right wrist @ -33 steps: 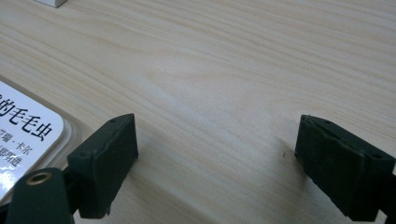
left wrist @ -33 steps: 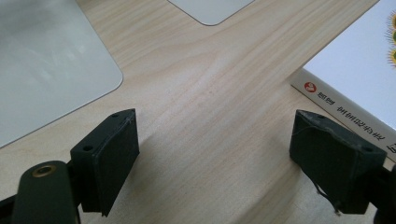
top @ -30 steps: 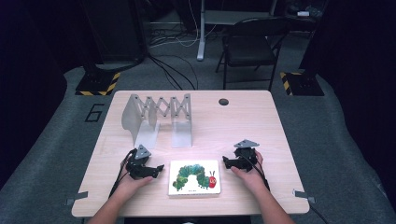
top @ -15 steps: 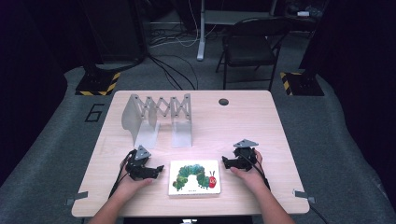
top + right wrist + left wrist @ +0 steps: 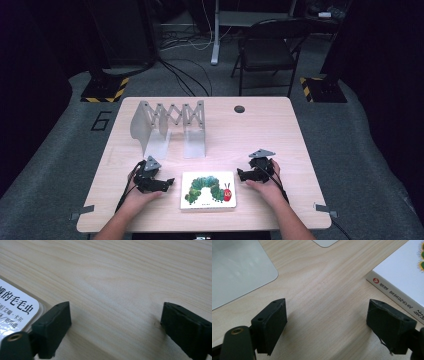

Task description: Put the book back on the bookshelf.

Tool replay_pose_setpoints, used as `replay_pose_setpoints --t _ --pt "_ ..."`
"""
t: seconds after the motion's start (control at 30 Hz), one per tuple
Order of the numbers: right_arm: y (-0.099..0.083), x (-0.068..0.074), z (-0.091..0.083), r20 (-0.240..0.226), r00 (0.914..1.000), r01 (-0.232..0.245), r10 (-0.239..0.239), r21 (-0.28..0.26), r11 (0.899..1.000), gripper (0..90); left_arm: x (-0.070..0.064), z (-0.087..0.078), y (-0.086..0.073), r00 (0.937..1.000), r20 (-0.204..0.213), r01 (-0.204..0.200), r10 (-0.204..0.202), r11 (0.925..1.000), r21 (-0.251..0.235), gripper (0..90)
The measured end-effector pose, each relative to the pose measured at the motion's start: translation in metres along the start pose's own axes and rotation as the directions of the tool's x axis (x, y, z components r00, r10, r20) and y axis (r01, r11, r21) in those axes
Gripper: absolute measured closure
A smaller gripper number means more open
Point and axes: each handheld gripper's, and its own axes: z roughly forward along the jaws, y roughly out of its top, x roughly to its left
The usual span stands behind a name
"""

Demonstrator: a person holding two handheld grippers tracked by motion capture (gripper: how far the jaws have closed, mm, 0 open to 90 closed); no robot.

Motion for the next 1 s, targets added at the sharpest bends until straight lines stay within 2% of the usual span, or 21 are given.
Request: replay_pose_setpoints --t 0.03,0.1,0.17,0.27,0.33,0.47,0.5,0.7,0.83,0.93,1.0 --pt "0.001 -0.001 -0.001 -0.002 0.9999 0.012 -0.012 0.002 1.0 15.1 -0.001 0.001 0.0 0.9999 -0.009 0.013 -0.014 0.9998 -0.014 19.0" --pt "0.003 0.001 -0.004 -0.003 1.0 0.006 -0.006 0.023 1.0 19.6 0.001 -0.001 0.0 0.9997 -0.011 0.022 -0.022 0.9998 -0.002 21.1" --pt "0.003 0.001 -0.005 -0.005 1.0 0.002 -0.002 0.028 1.0 21.0 0.001 -0.002 0.0 0.9993 -0.023 0.029 -0.029 0.9996 -0.006 21.4" --pt "0.005 0.002 -0.007 -0.007 0.9999 -0.015 0.015 0.04 0.999 28.3 0.002 -0.004 0.0 0.9992 -0.01 0.039 -0.039 0.9992 0.012 23.8" --pt "0.005 0.001 -0.007 -0.012 0.9998 -0.016 0.016 0.038 0.999 29.3 0.002 -0.004 0.0 0.9988 -0.021 0.045 -0.045 0.999 0.002 24.3" --pt "0.007 0.0 -0.009 -0.019 0.999 -0.04 0.041 0.032 0.999 32.3 0.003 -0.008 0.001 0.9987 -0.009 0.05 -0.05 0.9986 0.019 26.2" --pt "0.007 0.0 -0.01 -0.015 0.9982 -0.057 0.058 0.041 0.998 32.5 0.001 -0.009 0.001 0.9979 -0.007 0.064 -0.064 0.9979 0.011 26.3" --pt "0.01 0.001 -0.014 -0.019 0.9976 -0.065 0.066 0.027 0.997 36.4 0.0 -0.012 0.002 0.998 0.007 0.063 -0.063 0.998 0.003 28.4" --pt "0.012 0.001 -0.015 -0.02 0.9985 -0.051 0.051 0.02 0.999 38.2 -0.001 -0.014 0.004 0.9978 0.02 0.062 -0.063 0.998 0.014 29.3" --pt "0.014 0.004 -0.018 -0.013 0.9987 -0.048 0.048 0.033 0.998 39.0 -0.003 -0.015 0.004 0.9977 0.015 0.066 -0.066 0.9978 0.003 29.8" --pt "0.014 0.005 -0.018 -0.018 0.9991 -0.037 0.038 0.033 0.999 39.6 -0.004 -0.016 0.005 0.9965 0.03 0.078 -0.079 0.9969 0.007 31.0"
